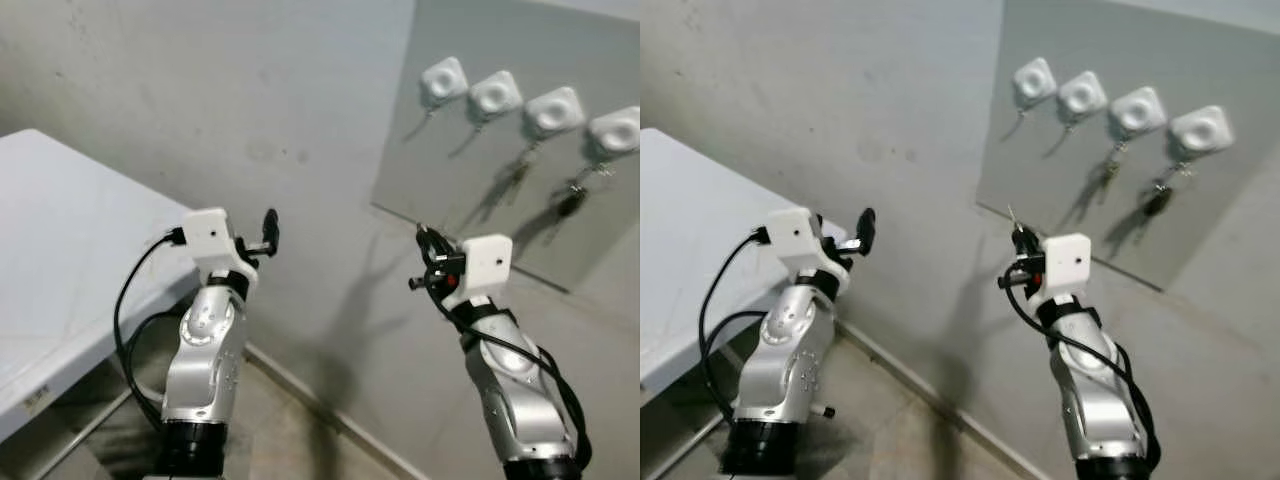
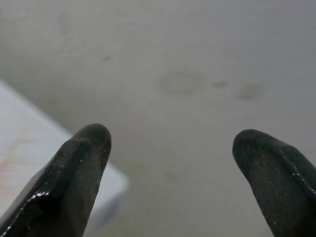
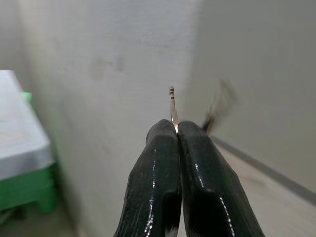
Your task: Hang keys on a hook
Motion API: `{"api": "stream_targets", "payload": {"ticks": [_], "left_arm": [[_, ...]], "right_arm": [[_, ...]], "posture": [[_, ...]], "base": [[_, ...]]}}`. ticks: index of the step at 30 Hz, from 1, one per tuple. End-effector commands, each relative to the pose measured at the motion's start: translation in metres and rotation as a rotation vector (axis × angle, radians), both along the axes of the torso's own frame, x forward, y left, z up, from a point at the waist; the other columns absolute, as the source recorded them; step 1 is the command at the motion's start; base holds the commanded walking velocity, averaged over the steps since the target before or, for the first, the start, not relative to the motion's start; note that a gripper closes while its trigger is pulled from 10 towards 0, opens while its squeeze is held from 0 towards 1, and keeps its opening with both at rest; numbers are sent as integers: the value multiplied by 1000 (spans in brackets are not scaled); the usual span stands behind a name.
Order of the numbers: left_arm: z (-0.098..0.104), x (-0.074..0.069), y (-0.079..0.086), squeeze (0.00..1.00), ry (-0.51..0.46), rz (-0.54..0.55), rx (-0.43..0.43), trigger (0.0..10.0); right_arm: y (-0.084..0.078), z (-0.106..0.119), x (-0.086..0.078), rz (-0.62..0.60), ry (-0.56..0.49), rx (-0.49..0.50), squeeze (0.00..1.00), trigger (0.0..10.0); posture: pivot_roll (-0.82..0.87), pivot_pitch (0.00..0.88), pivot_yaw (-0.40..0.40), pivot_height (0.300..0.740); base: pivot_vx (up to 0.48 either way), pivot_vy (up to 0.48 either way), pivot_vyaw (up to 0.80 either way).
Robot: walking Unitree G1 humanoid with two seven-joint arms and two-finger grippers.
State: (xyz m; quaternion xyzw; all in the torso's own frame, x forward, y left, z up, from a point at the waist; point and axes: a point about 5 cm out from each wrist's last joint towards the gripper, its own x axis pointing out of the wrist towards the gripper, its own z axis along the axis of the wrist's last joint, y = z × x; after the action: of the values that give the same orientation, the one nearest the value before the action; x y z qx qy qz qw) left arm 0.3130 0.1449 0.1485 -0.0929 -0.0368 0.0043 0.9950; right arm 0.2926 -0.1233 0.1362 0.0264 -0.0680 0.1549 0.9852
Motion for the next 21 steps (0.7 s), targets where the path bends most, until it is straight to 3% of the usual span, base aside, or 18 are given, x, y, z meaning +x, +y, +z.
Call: {"api": "stream_targets", "payload": {"ticks": [1, 10, 21], "left_arm": [[4, 0, -13, 0, -23, -42, -8, 10000], [9, -2, -18, 0, -56, -73, 25, 10000], [20, -4, -31, 0, -134, -158, 64, 10000]], "right_arm": [[-12, 2, 0, -37, -6, -13, 0, 10000], [-13, 4, 0, -36, -17, -9, 0, 10000], [-22, 21, 3, -93, -120, 43, 0, 10000]], "posture": [[-18, 0, -70, 740], [-18, 0, -74, 740], [-21, 0, -73, 740]], "base": [[0, 0, 0], [0, 0, 0], [0, 0, 0]]}}
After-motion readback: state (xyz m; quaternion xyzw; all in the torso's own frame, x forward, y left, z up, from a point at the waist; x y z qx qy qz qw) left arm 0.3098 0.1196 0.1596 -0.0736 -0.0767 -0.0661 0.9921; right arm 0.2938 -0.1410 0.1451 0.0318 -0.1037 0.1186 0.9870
